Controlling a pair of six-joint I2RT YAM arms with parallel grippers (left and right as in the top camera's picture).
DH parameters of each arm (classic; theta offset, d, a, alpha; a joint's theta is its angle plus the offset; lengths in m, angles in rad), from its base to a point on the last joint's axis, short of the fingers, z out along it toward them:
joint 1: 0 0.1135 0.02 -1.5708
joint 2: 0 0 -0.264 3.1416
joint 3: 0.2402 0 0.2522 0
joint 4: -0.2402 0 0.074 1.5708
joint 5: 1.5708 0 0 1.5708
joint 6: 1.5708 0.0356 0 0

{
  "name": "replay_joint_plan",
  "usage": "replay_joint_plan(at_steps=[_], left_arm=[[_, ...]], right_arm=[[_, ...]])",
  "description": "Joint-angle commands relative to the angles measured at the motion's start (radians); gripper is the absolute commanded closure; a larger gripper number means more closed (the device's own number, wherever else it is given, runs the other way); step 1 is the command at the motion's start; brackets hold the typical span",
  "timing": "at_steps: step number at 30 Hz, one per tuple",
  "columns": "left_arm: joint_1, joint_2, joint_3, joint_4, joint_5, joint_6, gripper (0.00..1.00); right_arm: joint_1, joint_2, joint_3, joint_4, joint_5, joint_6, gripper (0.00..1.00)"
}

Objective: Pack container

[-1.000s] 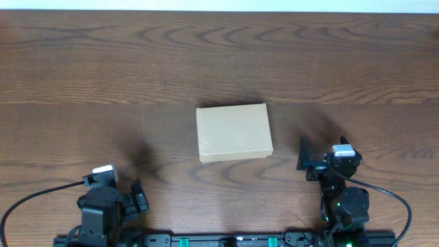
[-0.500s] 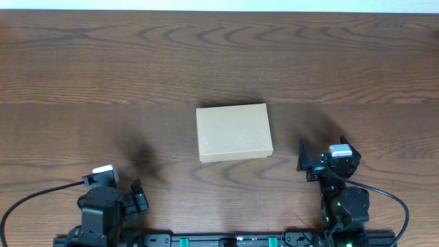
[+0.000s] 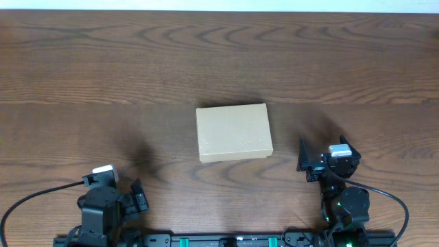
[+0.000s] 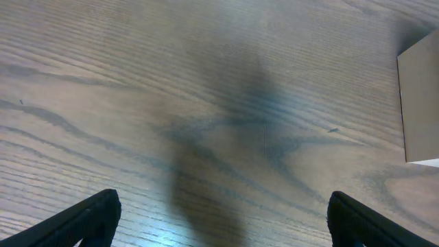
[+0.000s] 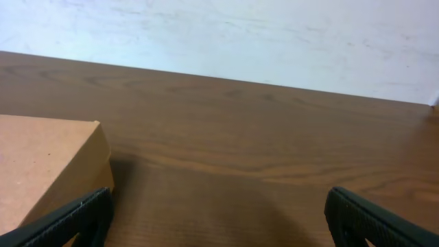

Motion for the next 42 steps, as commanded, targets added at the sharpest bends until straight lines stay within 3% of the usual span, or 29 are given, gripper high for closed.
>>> replay_joint_plan(at_steps=[1, 23, 26, 31, 32, 37, 42], left_arm=[[-0.004, -0.005, -0.007, -0.005, -0.003, 0.000, 0.05], [-0.003, -0.006, -0.014, 0.007, -0.002, 0.000, 0.05], [0.018, -0.010, -0.062, 0.175, -0.008, 0.032, 0.05], [0.069, -0.013, -0.207, 0.617, -0.004, 0.224, 0.05], [0.088, -0.013, -0.265, 0.762, -0.004, 0.283, 0.05], [0.123, -0.018, -0.367, 0.985, -0.005, 0.361, 0.05], [0.135, -0.056, -0.448, 1.096, -0.004, 0.387, 0.05]], right_arm=[[-0.009, -0.010, -0.004, -0.004, -0.006, -0.014, 0.01], [-0.009, -0.010, -0.004, -0.004, -0.006, -0.014, 0.01], [-0.009, -0.010, -0.004, -0.004, -0.006, -0.014, 0.01], [-0.009, -0.010, -0.004, -0.004, -0.006, -0.014, 0.01], [-0.009, -0.010, -0.004, -0.004, -0.006, -0.014, 0.01], [-0.009, -0.010, -0.004, -0.004, -0.006, -0.014, 0.01], [-0.009, -0.010, -0.004, -0.004, -0.006, -0.014, 0.01]])
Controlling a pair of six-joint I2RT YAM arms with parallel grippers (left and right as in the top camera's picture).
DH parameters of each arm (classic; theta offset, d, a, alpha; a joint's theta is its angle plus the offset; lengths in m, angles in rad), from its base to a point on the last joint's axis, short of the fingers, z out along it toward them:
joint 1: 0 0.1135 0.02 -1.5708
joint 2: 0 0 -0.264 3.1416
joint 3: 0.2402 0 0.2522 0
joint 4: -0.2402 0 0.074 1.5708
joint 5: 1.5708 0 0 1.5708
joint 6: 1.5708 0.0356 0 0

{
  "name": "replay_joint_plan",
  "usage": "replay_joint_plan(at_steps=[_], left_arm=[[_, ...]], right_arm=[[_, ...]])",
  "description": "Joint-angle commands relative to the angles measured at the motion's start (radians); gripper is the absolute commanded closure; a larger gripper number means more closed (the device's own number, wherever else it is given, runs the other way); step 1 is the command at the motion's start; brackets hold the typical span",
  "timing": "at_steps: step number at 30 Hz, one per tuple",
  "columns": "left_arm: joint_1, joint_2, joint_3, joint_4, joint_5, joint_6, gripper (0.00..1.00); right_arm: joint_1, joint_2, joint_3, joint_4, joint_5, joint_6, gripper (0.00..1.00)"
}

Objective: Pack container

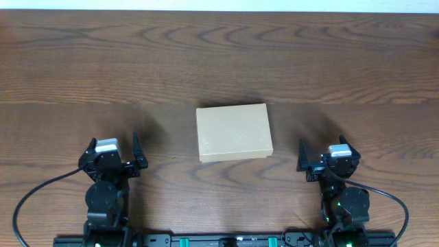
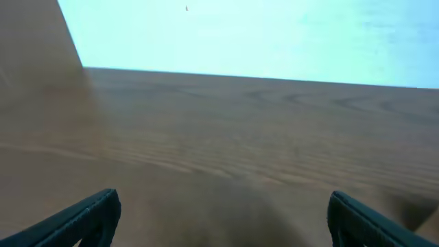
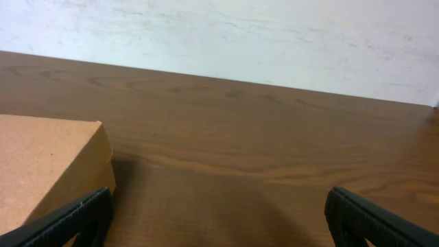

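Note:
A closed tan cardboard box lies flat at the middle of the wooden table. My left gripper stands open to the box's lower left, well apart from it, with nothing between its fingers. In the left wrist view the left gripper looks level across bare, blurred wood. My right gripper is open to the right of the box, also holding nothing. The right wrist view shows the right gripper with the box's near corner just beside its left finger.
A pale wall rises behind the table's far edge. Black cables run from both arm bases at the front edge. No other objects show on the table.
My left gripper has moved from the front left edge, where its camera looked down at the wood, to a spot farther forward, now looking level across the table. The right arm and box are unchanged.

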Motion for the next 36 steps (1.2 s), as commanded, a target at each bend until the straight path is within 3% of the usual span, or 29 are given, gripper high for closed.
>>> replay_joint_plan(at_steps=[1, 4, 12, 36], left_arm=[[0.009, -0.043, -0.046, 0.045, -0.003, 0.069, 0.05], [0.009, -0.088, -0.090, 0.076, -0.003, 0.073, 0.05], [0.009, -0.191, -0.094, -0.074, 0.000, 0.072, 0.05], [0.009, -0.190, -0.093, -0.074, 0.026, 0.072, 0.05]], right_arm=[[-0.009, -0.008, -0.004, -0.004, -0.003, -0.013, 0.01], [-0.009, -0.008, -0.004, -0.003, -0.003, -0.013, 0.01], [-0.009, -0.008, -0.004, -0.003, -0.003, -0.013, 0.01], [-0.009, -0.008, -0.004, -0.003, -0.003, -0.013, 0.01]])
